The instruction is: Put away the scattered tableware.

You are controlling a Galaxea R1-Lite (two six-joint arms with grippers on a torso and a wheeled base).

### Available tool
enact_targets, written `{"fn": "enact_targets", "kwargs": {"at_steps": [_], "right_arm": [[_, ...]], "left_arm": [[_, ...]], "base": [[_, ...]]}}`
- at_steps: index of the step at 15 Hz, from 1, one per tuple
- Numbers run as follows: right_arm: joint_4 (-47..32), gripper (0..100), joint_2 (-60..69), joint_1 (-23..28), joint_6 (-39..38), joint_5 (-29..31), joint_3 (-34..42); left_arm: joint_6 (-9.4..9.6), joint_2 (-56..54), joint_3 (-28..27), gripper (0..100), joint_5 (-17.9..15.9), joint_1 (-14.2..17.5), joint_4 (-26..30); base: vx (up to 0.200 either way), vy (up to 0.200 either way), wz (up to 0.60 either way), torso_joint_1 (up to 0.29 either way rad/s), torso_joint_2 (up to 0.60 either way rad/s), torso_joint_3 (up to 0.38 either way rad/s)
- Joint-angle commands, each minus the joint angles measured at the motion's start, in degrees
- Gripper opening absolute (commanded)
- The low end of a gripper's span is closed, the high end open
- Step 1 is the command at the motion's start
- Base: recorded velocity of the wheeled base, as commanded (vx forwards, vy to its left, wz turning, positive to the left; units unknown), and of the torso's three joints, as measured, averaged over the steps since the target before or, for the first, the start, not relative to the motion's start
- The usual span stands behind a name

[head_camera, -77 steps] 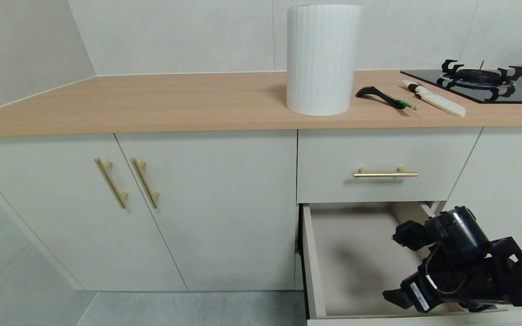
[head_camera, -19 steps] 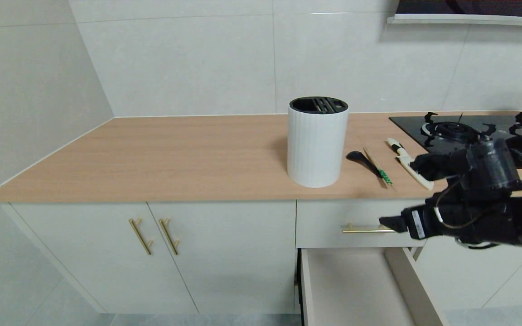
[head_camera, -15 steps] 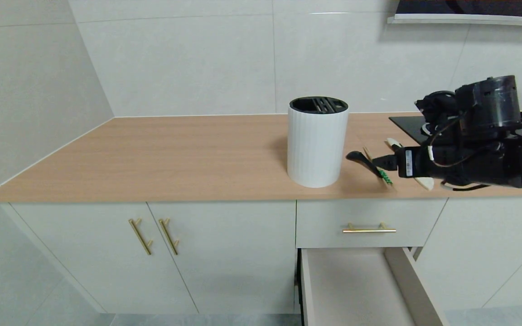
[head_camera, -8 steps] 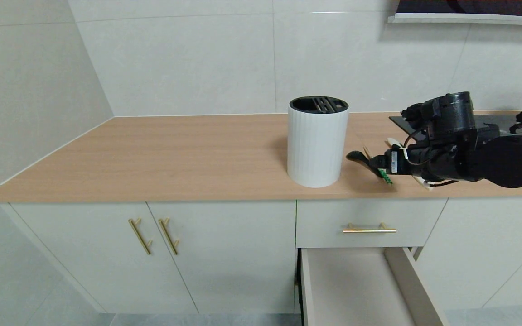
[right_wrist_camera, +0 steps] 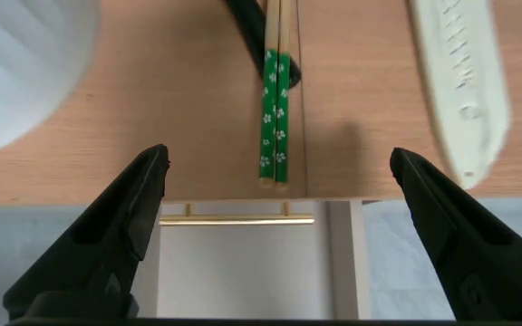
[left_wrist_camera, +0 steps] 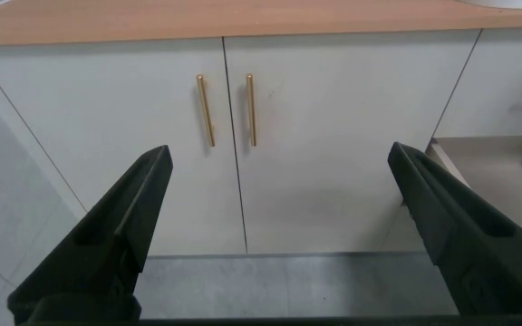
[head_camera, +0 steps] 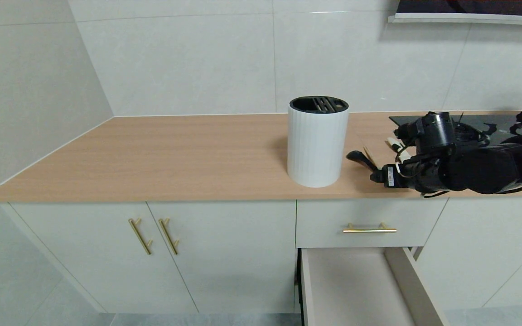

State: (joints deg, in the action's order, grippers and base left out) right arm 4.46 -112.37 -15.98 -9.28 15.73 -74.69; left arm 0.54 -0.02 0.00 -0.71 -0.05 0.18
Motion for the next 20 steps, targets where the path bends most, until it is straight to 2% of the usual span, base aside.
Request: {"fn": "enact_targets", "kwargs": {"at_steps": [1, 9, 10, 20], "right_arm": [[0.28, 100, -1.27, 0.25, -0.13, 0.01, -0.19], [1.43, 100, -2.85, 0.34, -0.3, -0.08, -0.37], [1.51, 0, -3.12, 0.34, -0.3, -0.17, -0.37], [1.95, 0, -3.12, 0.43, -1.01, 0.01, -1.07]], "left_arm": [[-0.01, 0.02, 0.0, 100, 0.0, 0.05, -0.01], [-0.1, 0.02, 0.0, 100, 0.0, 0.05, -0.01], [-0.01, 0.02, 0.0, 100, 0.0, 0.05, -0.01], [-0.01, 0.02, 0.0, 100, 0.0, 0.05, -0.01]], "base": [[0.0, 0.0, 0.0, 0.0, 0.0, 0.0], [0.0, 0.0, 0.0, 0.0, 0.0, 0.0], [0.0, 0.0, 0.0, 0.0, 0.0, 0.0], [0.0, 0.0, 0.0, 0.0, 0.0, 0.0]]}}
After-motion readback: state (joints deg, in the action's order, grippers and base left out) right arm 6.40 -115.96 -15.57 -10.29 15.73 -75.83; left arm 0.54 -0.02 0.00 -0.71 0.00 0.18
